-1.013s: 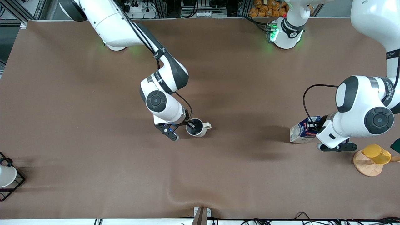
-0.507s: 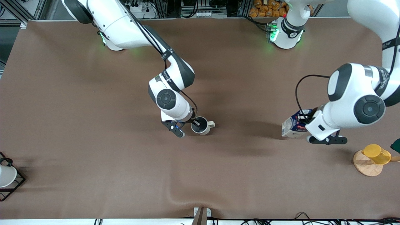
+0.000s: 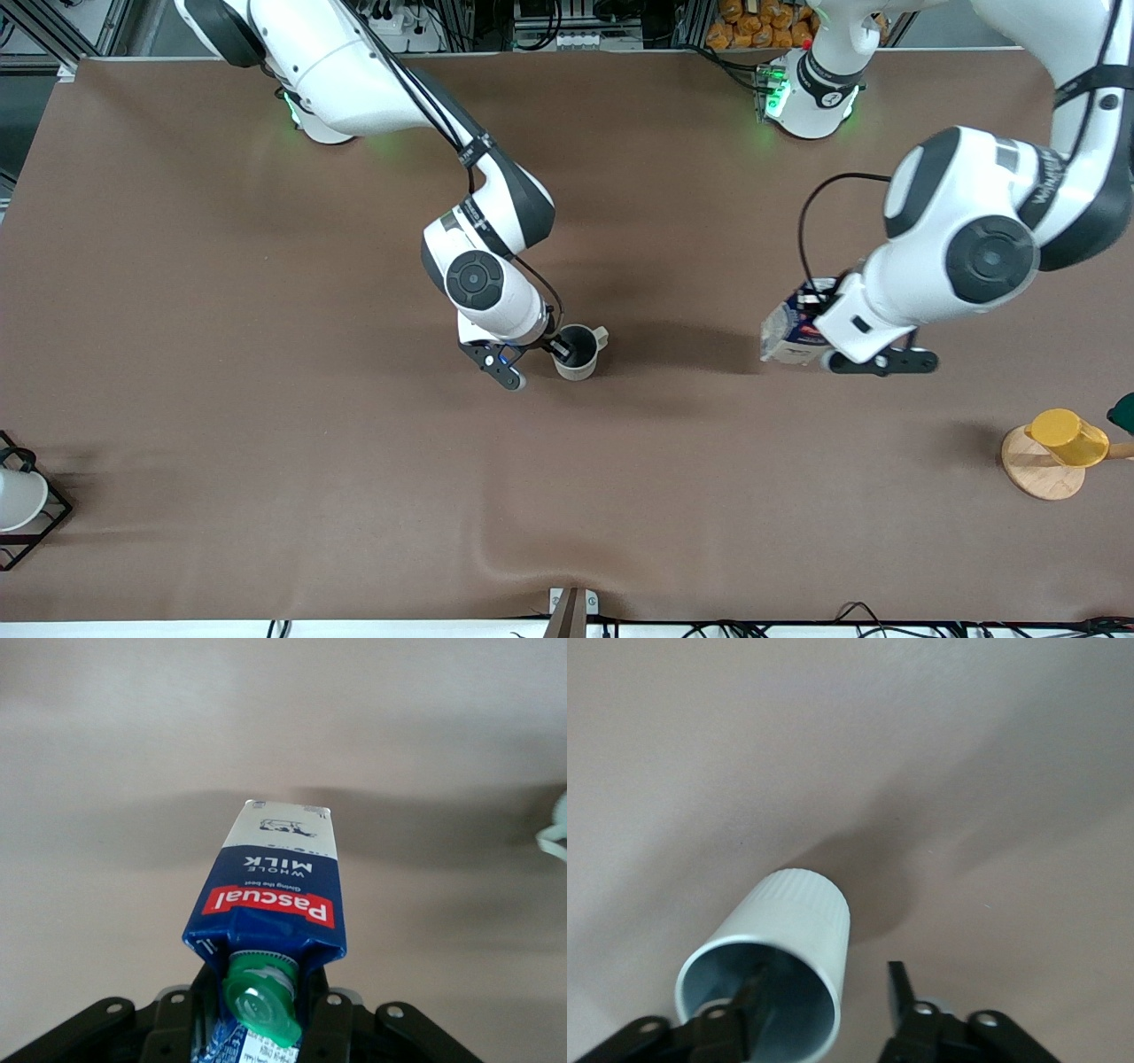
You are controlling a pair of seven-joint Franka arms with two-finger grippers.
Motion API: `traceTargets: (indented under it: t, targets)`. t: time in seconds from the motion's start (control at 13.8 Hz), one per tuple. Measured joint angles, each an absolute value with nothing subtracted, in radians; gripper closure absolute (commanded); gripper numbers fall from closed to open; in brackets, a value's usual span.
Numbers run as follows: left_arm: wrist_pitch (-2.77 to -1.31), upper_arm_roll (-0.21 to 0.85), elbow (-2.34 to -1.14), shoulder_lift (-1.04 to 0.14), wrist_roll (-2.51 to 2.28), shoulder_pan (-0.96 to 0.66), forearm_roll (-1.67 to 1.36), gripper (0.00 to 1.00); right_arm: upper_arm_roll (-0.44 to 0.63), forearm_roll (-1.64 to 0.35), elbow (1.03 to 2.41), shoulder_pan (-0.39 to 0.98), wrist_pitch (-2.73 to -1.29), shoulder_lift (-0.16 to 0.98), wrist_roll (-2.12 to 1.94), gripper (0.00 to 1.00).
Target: Place milk next to cup
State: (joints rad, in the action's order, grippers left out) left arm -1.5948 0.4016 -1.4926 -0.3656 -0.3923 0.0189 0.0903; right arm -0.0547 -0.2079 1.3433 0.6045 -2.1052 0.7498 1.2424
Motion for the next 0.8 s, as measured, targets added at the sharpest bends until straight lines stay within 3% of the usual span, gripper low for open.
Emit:
traceTargets:
  t: [0.22,0.43,0.8]
  targets:
    - [-1.595,0.511,-1.488,-0.365,-0.565,0.012,0.09,0.55,-0.044,-0.208,1.243,0.558,-1.884,0.703,1.243,0.0]
    - [-1.595,0.585,-1.486,-0.369,-0.69,-0.019,0.089,0.57,-0.041,-0.189,1.211,0.47,-1.774,0.613,1.185,0.0]
    - [-1.6,0.595,-1.46,-0.408,-0.796,-0.14,0.089,0.58,-0.032,-0.12,1.211,0.267,-1.628,0.515,0.79,0.0]
